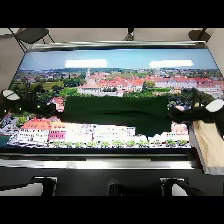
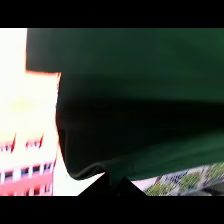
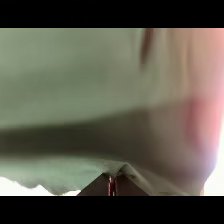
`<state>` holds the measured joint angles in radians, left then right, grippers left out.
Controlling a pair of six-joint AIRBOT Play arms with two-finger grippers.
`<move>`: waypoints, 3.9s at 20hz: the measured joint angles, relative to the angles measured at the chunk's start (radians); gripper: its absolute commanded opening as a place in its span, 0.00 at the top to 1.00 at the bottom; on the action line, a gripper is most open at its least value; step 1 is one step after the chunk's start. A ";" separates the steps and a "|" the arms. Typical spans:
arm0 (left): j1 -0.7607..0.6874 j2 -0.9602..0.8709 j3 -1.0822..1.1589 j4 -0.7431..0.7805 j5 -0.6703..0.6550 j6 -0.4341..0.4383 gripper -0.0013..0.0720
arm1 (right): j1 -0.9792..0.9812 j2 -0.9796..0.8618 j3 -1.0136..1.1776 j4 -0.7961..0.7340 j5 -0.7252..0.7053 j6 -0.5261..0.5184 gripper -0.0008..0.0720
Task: Fold the shirts.
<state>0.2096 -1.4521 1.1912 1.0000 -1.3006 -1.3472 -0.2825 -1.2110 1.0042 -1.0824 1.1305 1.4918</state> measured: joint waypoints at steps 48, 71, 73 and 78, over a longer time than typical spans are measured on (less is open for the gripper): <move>-0.155 -0.238 0.598 0.014 -0.260 -0.180 0.20 | -0.065 -0.800 0.522 0.463 0.330 -0.272 0.26; -0.806 -0.633 0.596 -0.356 0.242 -0.276 0.93 | 0.195 -0.068 0.522 -0.010 0.446 0.229 0.93; -0.838 -0.669 0.596 -0.456 0.282 -0.267 0.94 | 0.197 -0.006 0.523 -0.028 0.487 0.258 0.93; -0.915 -0.703 0.597 -0.669 0.370 -0.168 0.94 | 0.200 0.074 0.522 -0.102 0.537 0.311 0.93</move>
<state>-0.7055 -2.1555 1.7882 0.3313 -0.9310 -1.5154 -0.0830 -1.1370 1.5265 -1.1843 1.6676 1.8023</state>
